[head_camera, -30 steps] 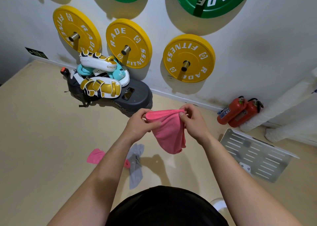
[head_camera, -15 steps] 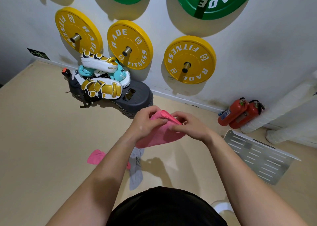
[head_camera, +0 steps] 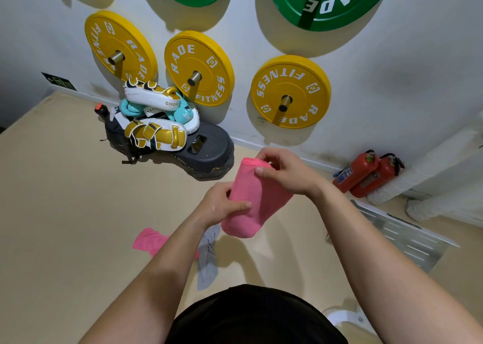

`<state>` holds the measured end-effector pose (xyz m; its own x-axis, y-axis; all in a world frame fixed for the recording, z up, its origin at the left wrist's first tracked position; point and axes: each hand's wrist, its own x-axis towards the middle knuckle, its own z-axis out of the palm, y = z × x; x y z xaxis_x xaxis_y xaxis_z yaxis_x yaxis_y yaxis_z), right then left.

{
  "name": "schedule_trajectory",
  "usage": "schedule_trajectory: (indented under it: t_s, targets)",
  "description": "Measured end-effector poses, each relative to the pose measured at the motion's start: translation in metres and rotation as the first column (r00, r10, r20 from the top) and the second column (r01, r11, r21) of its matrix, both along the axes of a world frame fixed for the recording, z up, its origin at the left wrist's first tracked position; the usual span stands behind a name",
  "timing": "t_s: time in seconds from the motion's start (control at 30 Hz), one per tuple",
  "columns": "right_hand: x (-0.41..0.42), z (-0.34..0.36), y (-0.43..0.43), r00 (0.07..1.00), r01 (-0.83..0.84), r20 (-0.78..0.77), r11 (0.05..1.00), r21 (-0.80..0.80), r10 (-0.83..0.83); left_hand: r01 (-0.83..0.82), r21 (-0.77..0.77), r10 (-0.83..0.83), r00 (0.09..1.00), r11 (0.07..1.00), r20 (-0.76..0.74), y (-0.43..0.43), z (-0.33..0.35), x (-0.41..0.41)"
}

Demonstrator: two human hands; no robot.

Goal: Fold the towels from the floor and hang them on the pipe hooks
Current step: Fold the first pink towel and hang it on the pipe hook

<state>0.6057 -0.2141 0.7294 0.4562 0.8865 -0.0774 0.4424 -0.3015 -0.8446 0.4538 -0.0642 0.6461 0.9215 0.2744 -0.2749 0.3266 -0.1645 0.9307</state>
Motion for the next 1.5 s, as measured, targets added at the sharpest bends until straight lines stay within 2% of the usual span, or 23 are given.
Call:
schedule_trajectory:
  t_s: [0.07,0.13,0.23,0.3,0.37,0.47,0.57,0.67,0.73,0.8,0.87,0.93,1.0,1.17,1.3,1.4,1.5]
  targets:
    - [0.006,0.004,-0.002,0.998,0.061,0.021,0.997,0.052,-0.062,-0.013,0.008,0.014,0.999,1.0,-0.038,0.0,-0.009,-0.003]
    - [0.014,0.003,-0.006,0.98,0.191,0.046,0.977,0.097,-0.196,-0.039,0.012,0.039,0.998,0.999,-0.057,0.007,-0.017,-0.009]
    - [0.026,-0.004,-0.023,0.901,0.427,0.035,0.897,0.118,-0.433,-0.095,0.03,0.097,0.991,0.995,-0.091,0.022,-0.022,-0.019]
    - [0.031,-0.017,-0.036,0.85,0.524,0.007,0.848,0.078,-0.526,-0.144,0.05,0.148,0.985,0.988,-0.084,0.033,-0.021,-0.025]
    - [0.031,-0.032,-0.046,0.834,0.548,-0.07,0.836,-0.015,-0.547,-0.166,0.099,0.171,0.984,0.981,-0.044,0.039,-0.013,-0.025]
    - [0.022,-0.051,-0.052,0.849,0.465,-0.21,0.874,-0.14,-0.485,-0.126,0.184,0.125,0.992,0.975,0.017,0.04,0.008,-0.017]
    - [0.014,-0.06,-0.052,0.926,0.306,-0.11,0.889,-0.34,-0.36,-0.033,0.336,0.027,0.999,0.941,0.022,0.035,0.024,-0.005]
    - [0.007,-0.066,-0.049,0.984,0.166,0.042,0.797,-0.581,-0.174,0.062,0.387,-0.061,0.998,0.92,-0.013,0.031,0.034,0.005]
    - [0.001,-0.067,-0.045,0.993,0.107,0.027,0.767,-0.632,-0.116,0.117,0.42,-0.117,0.993,0.9,-0.025,0.026,0.037,0.009]
    - [-0.006,-0.063,-0.039,0.998,0.049,0.008,0.803,-0.594,-0.055,0.179,0.445,-0.18,0.983,0.877,-0.04,0.019,0.041,0.013]
    - [-0.013,-0.057,-0.03,0.999,0.017,0.04,0.873,-0.487,0.003,0.236,0.442,-0.233,0.971,0.865,-0.062,0.012,0.042,0.015]
    - [-0.019,-0.049,-0.02,1.0,-0.007,-0.01,0.936,-0.351,0.004,0.249,0.428,-0.246,0.967,0.869,-0.064,0.006,0.042,0.015]
    - [-0.022,-0.044,-0.013,0.997,-0.049,-0.07,0.959,-0.28,0.031,0.225,0.423,-0.225,0.973,0.878,-0.052,0.004,0.042,0.014]
    - [-0.021,-0.041,-0.006,0.995,-0.071,0.046,0.961,-0.268,0.087,0.155,0.374,-0.15,0.988,0.914,-0.043,0.01,0.039,0.003]
    - [-0.012,-0.04,-0.013,0.996,-0.088,0.0,0.95,-0.298,0.093,0.128,0.411,-0.084,0.989,0.903,-0.124,0.025,0.025,-0.014]
    - [-0.008,-0.043,-0.017,0.993,-0.114,-0.01,0.924,-0.364,0.119,0.001,0.296,0.017,0.998,0.955,-0.056,0.03,0.021,-0.021]
    - [-0.015,-0.041,-0.012,0.988,-0.153,-0.049,0.914,-0.377,0.145,-0.06,0.204,0.056,0.998,0.977,0.029,0.02,0.027,-0.018]
